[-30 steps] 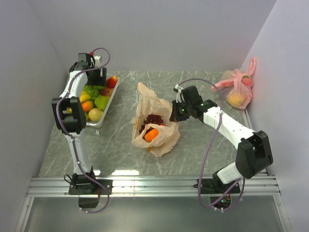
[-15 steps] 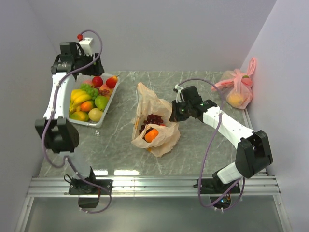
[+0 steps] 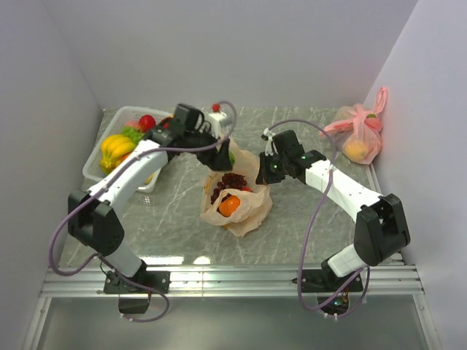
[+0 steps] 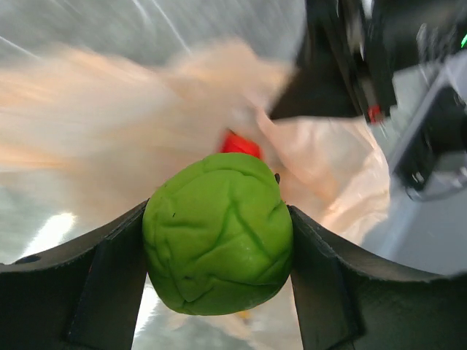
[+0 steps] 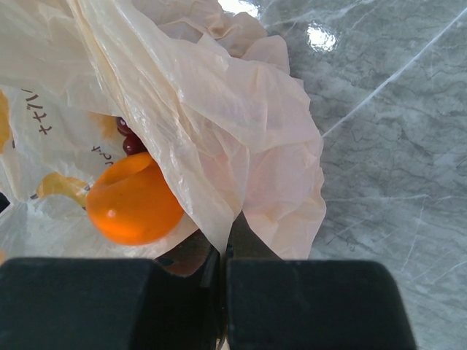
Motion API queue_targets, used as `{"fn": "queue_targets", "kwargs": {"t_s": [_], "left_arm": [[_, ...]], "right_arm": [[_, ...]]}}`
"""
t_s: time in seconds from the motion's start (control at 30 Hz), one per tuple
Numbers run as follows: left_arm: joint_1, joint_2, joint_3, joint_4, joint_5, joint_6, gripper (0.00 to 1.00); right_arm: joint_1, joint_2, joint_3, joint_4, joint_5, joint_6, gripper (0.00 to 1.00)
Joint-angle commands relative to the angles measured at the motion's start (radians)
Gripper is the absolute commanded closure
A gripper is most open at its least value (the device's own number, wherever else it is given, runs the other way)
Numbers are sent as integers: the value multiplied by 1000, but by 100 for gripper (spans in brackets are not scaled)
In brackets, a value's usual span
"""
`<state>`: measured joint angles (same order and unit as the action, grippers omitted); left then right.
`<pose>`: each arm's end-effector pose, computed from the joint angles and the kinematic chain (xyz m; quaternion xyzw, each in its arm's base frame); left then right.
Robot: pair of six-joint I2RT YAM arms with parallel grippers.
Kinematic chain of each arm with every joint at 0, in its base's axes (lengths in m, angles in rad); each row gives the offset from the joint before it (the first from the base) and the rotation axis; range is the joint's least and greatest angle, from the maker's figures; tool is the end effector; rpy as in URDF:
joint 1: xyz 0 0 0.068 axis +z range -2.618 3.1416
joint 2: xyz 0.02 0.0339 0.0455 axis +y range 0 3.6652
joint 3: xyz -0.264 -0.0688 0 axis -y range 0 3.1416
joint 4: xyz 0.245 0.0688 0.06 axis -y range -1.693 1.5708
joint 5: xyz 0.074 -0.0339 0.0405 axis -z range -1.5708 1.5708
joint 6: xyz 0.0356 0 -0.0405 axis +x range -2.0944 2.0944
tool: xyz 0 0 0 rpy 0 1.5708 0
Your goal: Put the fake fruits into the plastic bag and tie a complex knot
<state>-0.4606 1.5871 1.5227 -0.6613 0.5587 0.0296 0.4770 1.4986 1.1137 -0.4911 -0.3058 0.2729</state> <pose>0.3057 -0.1727 0.3524 0.3224 0.8231 -0.3300 0.3313 0.2791 0.1563 0.2575 -0.1463 0.9192 0.2565 0.2607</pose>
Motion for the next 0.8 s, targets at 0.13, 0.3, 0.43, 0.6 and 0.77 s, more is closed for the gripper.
{"fn": "queue_targets", "kwargs": {"t_s": [0.13,0.3,0.43,0.6,0.77], "left_arm": [[-170,65,-52,-32,40,4,17],[-139,47,33,-106,-6,56,1],[-37,48,212,-139,3,73,1],[198,92,312,-29,-80,53,4],[329,210,364,130,-207,30,16]], "right_arm": [[-17,-31,46,2,-18,12,100],[-21,-35,38,0,-19,6,100],[-24,-37,37,-1,-18,8,100],[-23,-31,40,6,-29,9,100],[-23,-34,40,9,-29,8,100]]}}
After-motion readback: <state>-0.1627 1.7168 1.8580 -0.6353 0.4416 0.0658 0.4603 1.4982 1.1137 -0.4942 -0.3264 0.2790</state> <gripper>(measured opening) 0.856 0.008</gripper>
